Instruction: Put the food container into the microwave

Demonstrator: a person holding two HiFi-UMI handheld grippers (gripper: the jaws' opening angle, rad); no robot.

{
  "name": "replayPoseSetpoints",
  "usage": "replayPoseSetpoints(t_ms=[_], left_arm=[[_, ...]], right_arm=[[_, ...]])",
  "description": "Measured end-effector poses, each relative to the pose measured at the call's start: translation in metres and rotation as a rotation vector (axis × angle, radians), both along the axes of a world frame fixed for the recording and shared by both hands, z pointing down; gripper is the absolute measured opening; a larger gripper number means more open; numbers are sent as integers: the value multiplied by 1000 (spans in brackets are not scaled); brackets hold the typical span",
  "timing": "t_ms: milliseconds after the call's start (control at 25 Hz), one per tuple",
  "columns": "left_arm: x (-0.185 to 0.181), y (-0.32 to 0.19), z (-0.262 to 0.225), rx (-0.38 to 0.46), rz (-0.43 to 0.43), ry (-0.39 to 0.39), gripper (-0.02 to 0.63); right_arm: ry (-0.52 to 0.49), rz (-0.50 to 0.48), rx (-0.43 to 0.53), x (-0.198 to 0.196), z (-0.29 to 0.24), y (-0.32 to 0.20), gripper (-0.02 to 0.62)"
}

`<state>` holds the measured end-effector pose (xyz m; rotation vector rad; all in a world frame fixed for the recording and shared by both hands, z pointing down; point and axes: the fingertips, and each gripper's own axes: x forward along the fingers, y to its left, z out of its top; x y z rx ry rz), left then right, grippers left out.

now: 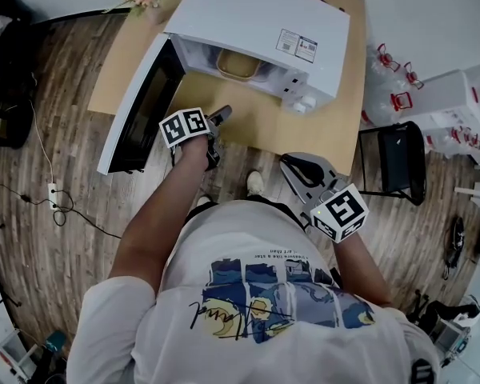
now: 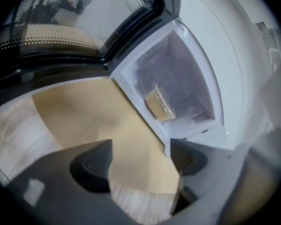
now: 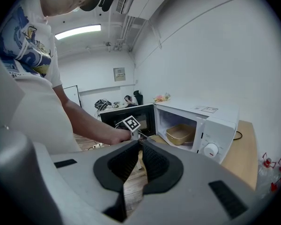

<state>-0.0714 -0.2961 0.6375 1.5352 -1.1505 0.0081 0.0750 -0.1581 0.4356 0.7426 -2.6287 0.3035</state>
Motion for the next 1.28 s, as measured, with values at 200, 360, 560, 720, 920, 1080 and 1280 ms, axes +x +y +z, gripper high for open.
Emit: replayPoseSetpoints(t_ms=[200,360,560,720,920,1080,1280], left_arm=[[-3,25,-12,27,74,4,371],[-5,49,-29,68,135,24,313],[-7,82,-58,136,206,64,228],[-18,108,-83,196,235,114,167],[-36,138,-117,286,265,170,99],[-44,158,-144,371,299,199,11],[-49,184,-165,442,363,201,8]], right_arm=[[7,11,1,-21,-3,16,26],[10,15,7,-38,-8,29,26],[19,39,14,-50,-8,42,24],[18,56,16,-62,-10,56,23],[21,76,24,-74,-11,70,21],[25,87,26,-84,-10,82,20],[27,90,33,-97,-12,96,15]])
